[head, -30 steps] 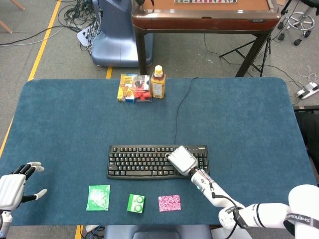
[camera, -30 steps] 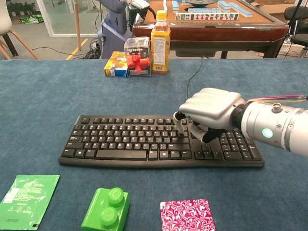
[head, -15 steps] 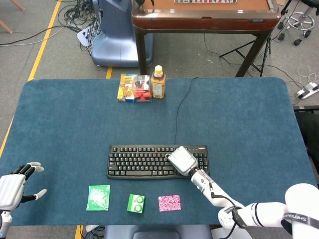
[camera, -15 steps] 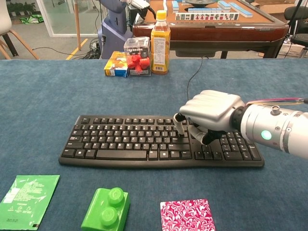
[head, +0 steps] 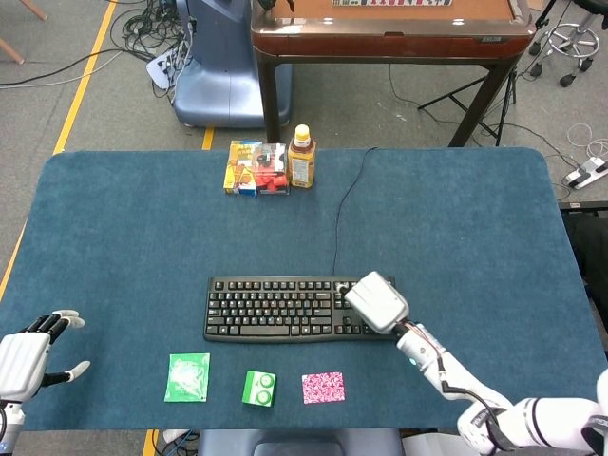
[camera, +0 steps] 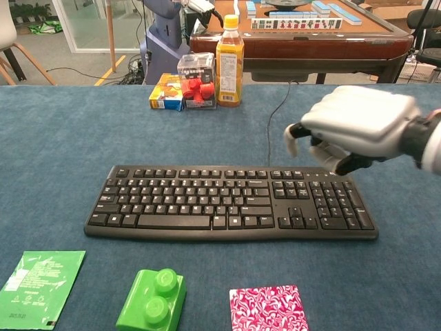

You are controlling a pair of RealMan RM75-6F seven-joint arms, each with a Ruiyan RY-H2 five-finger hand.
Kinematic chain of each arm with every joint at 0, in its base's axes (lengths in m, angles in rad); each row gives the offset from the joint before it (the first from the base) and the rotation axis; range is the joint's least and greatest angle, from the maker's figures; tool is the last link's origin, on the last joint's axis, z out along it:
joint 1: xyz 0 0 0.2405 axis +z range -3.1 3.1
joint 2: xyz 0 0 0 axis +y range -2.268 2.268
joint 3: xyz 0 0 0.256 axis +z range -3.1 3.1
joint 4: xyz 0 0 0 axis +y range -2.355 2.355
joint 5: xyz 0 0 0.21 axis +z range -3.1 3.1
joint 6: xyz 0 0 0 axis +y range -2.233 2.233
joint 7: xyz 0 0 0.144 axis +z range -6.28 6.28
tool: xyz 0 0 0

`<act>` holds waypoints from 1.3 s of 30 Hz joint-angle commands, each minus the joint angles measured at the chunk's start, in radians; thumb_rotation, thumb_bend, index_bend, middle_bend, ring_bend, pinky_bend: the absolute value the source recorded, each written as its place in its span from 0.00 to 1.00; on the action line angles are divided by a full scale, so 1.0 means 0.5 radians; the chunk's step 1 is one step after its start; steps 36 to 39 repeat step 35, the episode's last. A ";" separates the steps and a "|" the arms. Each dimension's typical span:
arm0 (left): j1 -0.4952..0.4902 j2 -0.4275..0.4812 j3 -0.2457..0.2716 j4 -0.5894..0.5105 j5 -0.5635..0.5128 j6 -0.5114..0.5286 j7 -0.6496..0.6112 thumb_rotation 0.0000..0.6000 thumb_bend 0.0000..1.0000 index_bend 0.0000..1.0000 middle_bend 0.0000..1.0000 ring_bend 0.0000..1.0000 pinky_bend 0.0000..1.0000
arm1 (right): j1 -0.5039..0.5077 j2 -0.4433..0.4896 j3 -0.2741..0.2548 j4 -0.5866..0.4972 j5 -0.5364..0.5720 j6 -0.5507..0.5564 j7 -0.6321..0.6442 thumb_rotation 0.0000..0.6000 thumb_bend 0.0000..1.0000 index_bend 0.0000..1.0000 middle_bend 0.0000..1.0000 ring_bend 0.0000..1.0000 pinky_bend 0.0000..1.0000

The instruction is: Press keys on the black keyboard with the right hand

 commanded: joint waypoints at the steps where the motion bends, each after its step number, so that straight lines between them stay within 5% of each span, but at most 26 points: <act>1: 0.000 -0.005 0.000 -0.003 0.015 0.010 0.010 1.00 0.08 0.38 0.31 0.31 0.50 | -0.217 0.203 -0.103 -0.170 -0.041 0.261 -0.092 1.00 0.55 0.40 0.61 0.65 0.95; 5: 0.001 -0.017 0.006 -0.004 0.057 0.036 0.023 1.00 0.07 0.38 0.31 0.31 0.50 | -0.411 0.336 -0.171 -0.256 -0.034 0.471 -0.100 1.00 0.51 0.42 0.49 0.44 0.67; 8: 0.005 -0.023 0.012 -0.008 0.091 0.061 0.029 1.00 0.07 0.38 0.31 0.31 0.50 | -0.557 0.393 -0.207 -0.274 -0.060 0.630 -0.049 1.00 0.51 0.43 0.44 0.36 0.57; 21: 0.019 -0.035 0.023 -0.010 0.163 0.122 0.055 1.00 0.08 0.38 0.31 0.31 0.50 | -1.024 0.450 -0.239 -0.003 -0.219 0.980 0.602 1.00 0.51 0.44 0.42 0.34 0.56; 39: -0.009 -0.057 0.021 0.006 0.135 0.054 0.048 1.00 0.08 0.38 0.31 0.31 0.50 | -1.054 0.483 -0.117 0.139 -0.206 0.731 0.908 1.00 0.51 0.46 0.42 0.34 0.56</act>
